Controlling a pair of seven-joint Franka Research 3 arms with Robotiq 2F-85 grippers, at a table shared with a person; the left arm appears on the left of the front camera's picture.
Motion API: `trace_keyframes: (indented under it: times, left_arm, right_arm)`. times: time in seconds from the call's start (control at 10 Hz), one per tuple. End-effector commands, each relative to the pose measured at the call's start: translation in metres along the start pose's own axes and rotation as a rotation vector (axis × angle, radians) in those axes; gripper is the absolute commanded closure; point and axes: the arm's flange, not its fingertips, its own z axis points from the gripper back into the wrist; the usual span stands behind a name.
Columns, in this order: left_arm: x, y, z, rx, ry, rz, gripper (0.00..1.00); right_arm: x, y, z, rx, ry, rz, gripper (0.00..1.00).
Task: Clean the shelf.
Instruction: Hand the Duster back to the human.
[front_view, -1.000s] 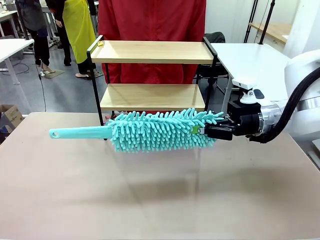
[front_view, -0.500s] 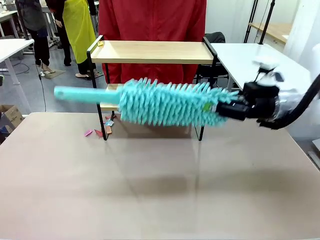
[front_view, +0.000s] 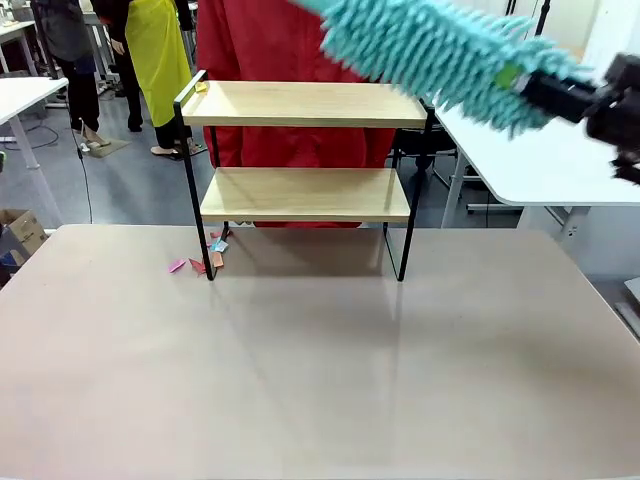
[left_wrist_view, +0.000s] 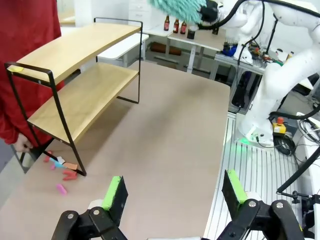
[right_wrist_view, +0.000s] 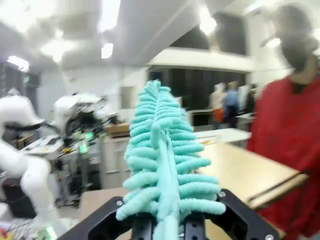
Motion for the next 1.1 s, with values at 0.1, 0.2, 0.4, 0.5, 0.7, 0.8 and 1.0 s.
trace_keyframes:
  times: [0.1,0.2,0.4,0.5,0.7,0.8,1.0]
  left_arm:
    - [0.003,0.001,-0.002,-0.007,-0.030,-0.022,0.00]
    - [0.003,0.001,-0.002,-0.007,-0.030,-0.022,0.00]
    - [0.003,0.001,-0.002,-0.007,-0.030,-0.022,0.00]
    - [0.003,0.001,-0.002,-0.007,-0.030,-0.022,0.00]
    - [0.003,0.001,-0.002,-0.007,-0.030,-0.022,0.00]
    - [0.003,0.001,-0.002,-0.007,-0.030,-0.022,0.00]
    - [0.003,0.001,-0.002,-0.007,-0.030,-0.022,0.00]
  right_arm:
    - [0.018,-0.003,0.047,-0.356,-0.049,0.066,0.84]
    - [0.023,-0.008,0.069,-0.475,-0.060,0.087,0.84]
    - [0.020,-0.017,0.113,-0.745,-0.069,0.103,0.84]
    - [0.015,-0.021,0.131,-0.840,-0.068,0.088,0.84]
    - [0.004,-0.031,0.149,-0.909,-0.050,0.055,0.84]
    - [-0.004,-0.036,0.152,-0.925,-0.031,0.039,0.84]
    - [-0.035,-0.050,0.160,-0.980,0.040,-0.014,0.84]
